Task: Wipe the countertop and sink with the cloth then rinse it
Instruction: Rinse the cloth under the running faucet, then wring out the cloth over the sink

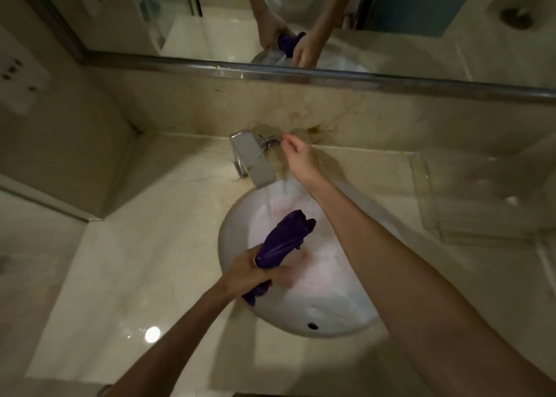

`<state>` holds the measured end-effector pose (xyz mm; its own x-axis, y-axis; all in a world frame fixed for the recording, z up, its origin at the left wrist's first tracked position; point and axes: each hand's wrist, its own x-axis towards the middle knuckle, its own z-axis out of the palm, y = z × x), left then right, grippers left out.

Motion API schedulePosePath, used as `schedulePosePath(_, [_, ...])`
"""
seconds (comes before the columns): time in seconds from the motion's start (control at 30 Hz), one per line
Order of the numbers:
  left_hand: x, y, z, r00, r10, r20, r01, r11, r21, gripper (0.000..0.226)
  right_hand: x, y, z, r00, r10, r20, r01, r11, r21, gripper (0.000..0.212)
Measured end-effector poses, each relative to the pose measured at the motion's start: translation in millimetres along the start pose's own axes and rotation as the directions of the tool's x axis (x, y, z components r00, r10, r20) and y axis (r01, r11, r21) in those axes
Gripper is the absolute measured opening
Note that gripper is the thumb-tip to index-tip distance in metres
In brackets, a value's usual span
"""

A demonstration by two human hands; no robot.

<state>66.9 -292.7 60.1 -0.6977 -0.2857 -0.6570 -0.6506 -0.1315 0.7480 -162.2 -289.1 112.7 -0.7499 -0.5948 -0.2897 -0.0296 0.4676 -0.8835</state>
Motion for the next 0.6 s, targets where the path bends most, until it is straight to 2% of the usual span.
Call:
schedulePosePath(0.1, [-3, 0, -6, 0.999, 0.028, 0.017, -0.028, 0.999, -0.04, 0.035, -11, 1, 2, 0.998, -0.037, -0.046, 0.035, 0.998, -0.045, 0.037])
schedulePosePath(0.23, [1, 1, -2, 0.997, 0.076, -0.016, -0.076, 0.997, 0.015, 0.032, -30, 6, 4, 0.995, -0.085, 0.052, 0.084, 0.996, 0.024, 0.041])
schedulePosePath(0.33, [4, 4, 6, 0.992, 0.123, -0.035, -0.126, 0.989, -0.083, 0.035, -49, 11, -11, 0.982, -0.096, 0.165, 0.093, 0.995, 0.023, 0.051])
schedulePosePath(0.37, [4, 5, 8, 0.99, 0.139, -0.04, -0.142, 0.983, -0.116, 0.038, -59, 18, -18, 0.976, -0.085, 0.201, 0.095, 0.995, -0.041, 0.057])
schedulePosePath(0.43, [5, 7, 10, 0.982, 0.169, -0.079, -0.178, 0.975, -0.13, 0.044, -83, 39, -31, 0.974, -0.034, 0.226, 0.1, 0.953, -0.286, 0.073])
schedulePosePath(0.5, [8, 8, 12, 0.97, 0.207, -0.127, -0.219, 0.972, -0.09, 0.051, -104, 61, -35, 0.987, 0.002, 0.163, 0.068, 0.904, -0.422, 0.077])
schedulePosePath(0.6, [10, 9, 16, 0.969, 0.221, -0.111, -0.234, 0.964, -0.122, 0.046, -114, 83, -28, 0.999, 0.037, -0.019, -0.04, 0.978, -0.204, 0.045])
